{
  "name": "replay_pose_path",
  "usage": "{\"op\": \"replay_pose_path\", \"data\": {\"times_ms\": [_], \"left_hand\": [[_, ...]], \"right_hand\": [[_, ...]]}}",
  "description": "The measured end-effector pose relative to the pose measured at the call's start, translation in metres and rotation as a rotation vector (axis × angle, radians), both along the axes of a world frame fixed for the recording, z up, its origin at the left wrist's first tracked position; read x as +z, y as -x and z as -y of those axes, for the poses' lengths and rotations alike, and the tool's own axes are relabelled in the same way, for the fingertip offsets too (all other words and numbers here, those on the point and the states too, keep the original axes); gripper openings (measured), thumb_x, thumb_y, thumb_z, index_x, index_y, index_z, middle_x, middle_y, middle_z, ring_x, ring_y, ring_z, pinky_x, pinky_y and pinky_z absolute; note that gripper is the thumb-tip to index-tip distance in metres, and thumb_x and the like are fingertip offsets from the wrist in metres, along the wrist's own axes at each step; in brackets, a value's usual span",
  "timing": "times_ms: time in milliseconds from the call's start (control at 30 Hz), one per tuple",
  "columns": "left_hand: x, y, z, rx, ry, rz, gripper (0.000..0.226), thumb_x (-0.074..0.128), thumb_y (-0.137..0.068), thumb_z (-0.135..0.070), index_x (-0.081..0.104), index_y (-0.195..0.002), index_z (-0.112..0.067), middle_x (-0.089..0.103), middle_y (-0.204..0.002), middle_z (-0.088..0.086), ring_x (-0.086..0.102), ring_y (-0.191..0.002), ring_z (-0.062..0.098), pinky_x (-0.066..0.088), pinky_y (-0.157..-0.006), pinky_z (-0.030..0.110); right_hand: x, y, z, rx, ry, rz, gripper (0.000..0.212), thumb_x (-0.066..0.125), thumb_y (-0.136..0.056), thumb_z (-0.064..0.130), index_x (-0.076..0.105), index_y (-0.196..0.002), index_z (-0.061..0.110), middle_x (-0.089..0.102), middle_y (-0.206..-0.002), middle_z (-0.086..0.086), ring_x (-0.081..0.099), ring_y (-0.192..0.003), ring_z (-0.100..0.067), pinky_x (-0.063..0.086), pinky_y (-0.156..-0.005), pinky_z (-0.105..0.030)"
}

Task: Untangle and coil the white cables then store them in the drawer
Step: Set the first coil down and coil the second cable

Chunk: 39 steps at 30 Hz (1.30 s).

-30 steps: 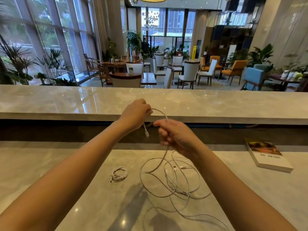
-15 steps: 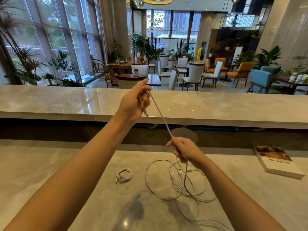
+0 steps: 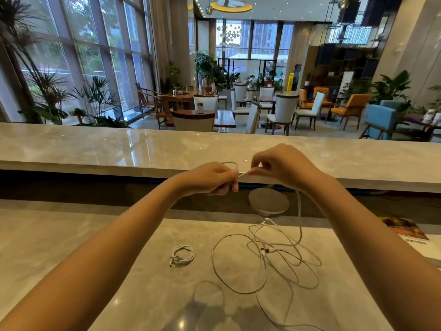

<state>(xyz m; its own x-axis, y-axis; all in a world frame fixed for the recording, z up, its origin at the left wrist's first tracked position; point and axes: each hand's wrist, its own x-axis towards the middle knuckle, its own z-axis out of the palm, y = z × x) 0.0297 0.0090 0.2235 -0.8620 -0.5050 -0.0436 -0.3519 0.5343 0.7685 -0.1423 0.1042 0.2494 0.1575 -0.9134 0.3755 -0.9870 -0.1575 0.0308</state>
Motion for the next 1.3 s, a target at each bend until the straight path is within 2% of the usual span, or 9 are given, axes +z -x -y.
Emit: {"op": "replay_pose_path", "data": {"times_ms": [167, 367, 433, 533, 700, 900, 1067, 1200, 1300], "left_hand": [[0.01, -0.028, 0.02, -0.442, -0.685, -0.242, 0.039, 0.03, -0.099, -0.029, 0.06, -0.08, -0.013, 0.043, -0.048, -0.009, 0.028, -0.041, 0.008, 0.023, -0.042, 0.02], [0.02, -0.015, 0.013, -0.724, -1.257, -0.805, 0.034, 0.031, -0.101, -0.02, 0.051, -0.113, 0.004, 0.061, -0.066, 0.007, 0.037, -0.047, 0.01, 0.034, -0.045, 0.02], [0.027, -0.002, 0.006, -0.53, -1.21, -0.974, 0.033, 0.033, -0.099, -0.02, 0.051, -0.115, 0.001, 0.059, -0.066, 0.002, 0.039, -0.045, 0.008, 0.034, -0.044, 0.019], [0.03, 0.012, 0.001, -0.119, -0.927, -1.141, 0.028, 0.031, -0.101, -0.021, 0.051, -0.116, -0.008, 0.061, -0.068, -0.003, 0.044, -0.048, 0.005, 0.037, -0.047, 0.015], [0.008, 0.016, 0.01, 0.21, -0.13, -0.73, 0.035, 0.025, -0.103, -0.018, 0.034, -0.137, -0.014, 0.065, -0.093, 0.004, 0.065, -0.077, 0.012, 0.054, -0.073, 0.021], [0.016, 0.019, 0.007, 0.24, -0.284, -0.786, 0.04, 0.023, -0.103, -0.017, 0.024, -0.143, -0.013, 0.062, -0.112, 0.011, 0.066, -0.094, 0.019, 0.055, -0.082, 0.025], [0.005, 0.023, 0.001, 0.264, 0.436, -0.217, 0.038, 0.032, -0.101, -0.02, 0.036, -0.138, -0.011, 0.069, -0.095, 0.009, 0.066, -0.085, 0.018, 0.053, -0.084, 0.034], [-0.008, 0.011, 0.004, 0.105, 0.119, -0.081, 0.03, 0.035, -0.1, -0.029, 0.056, -0.089, -0.011, 0.059, -0.061, -0.001, 0.048, -0.044, 0.007, 0.039, -0.048, 0.021], [-0.004, -0.002, 0.003, -0.034, -0.347, -0.214, 0.039, 0.031, -0.1, -0.035, 0.056, -0.081, -0.012, 0.047, -0.05, -0.004, 0.035, -0.038, 0.006, 0.03, -0.04, 0.016]], "right_hand": [[0.005, 0.029, 0.002, 0.027, 0.165, 0.079, 0.023, 0.052, -0.092, 0.026, 0.067, -0.103, 0.011, 0.068, -0.083, -0.002, 0.053, -0.067, -0.009, 0.04, -0.065, -0.021], [-0.045, 0.022, 0.02, 0.0, 0.039, 0.68, 0.027, 0.034, -0.1, 0.025, 0.058, -0.102, 0.013, 0.048, -0.063, 0.007, 0.045, -0.051, -0.002, 0.038, -0.051, -0.015], [-0.067, 0.009, 0.025, -0.02, -0.062, 0.77, 0.026, 0.033, -0.1, 0.027, 0.057, -0.097, 0.018, 0.05, -0.067, 0.005, 0.048, -0.056, -0.005, 0.04, -0.051, -0.013], [-0.089, -0.014, 0.029, -0.015, -0.206, 0.558, 0.024, 0.036, -0.099, 0.032, 0.057, -0.103, 0.02, 0.059, -0.086, 0.005, 0.057, -0.079, -0.013, 0.046, -0.067, -0.021], [-0.07, -0.029, 0.022, 0.001, -0.043, 0.267, 0.025, 0.038, -0.099, 0.033, 0.054, -0.105, 0.016, 0.064, -0.093, -0.001, 0.058, -0.079, -0.014, 0.048, -0.073, -0.028], [-0.058, -0.031, 0.019, 0.027, -0.083, 0.01, 0.032, 0.03, -0.1, 0.038, 0.052, -0.102, 0.015, 0.063, -0.087, -0.001, 0.058, -0.074, -0.016, 0.049, -0.071, -0.03], [-0.056, -0.033, 0.014, 0.132, 0.031, -0.052, 0.024, 0.042, -0.097, 0.031, 0.059, -0.106, 0.016, 0.066, -0.092, -0.001, 0.062, -0.079, -0.016, 0.049, -0.071, -0.027], [-0.032, -0.014, 0.008, 0.109, 0.202, 0.066, 0.018, 0.063, -0.086, 0.028, 0.067, -0.096, 0.013, 0.069, -0.084, -0.004, 0.051, -0.067, -0.01, 0.034, -0.058, -0.015], [-0.02, 0.002, 0.008, -0.01, 0.192, 0.226, 0.025, 0.06, -0.087, 0.031, 0.064, -0.107, 0.016, 0.069, -0.096, -0.005, 0.06, -0.081, -0.014, 0.049, -0.069, -0.027]]}}
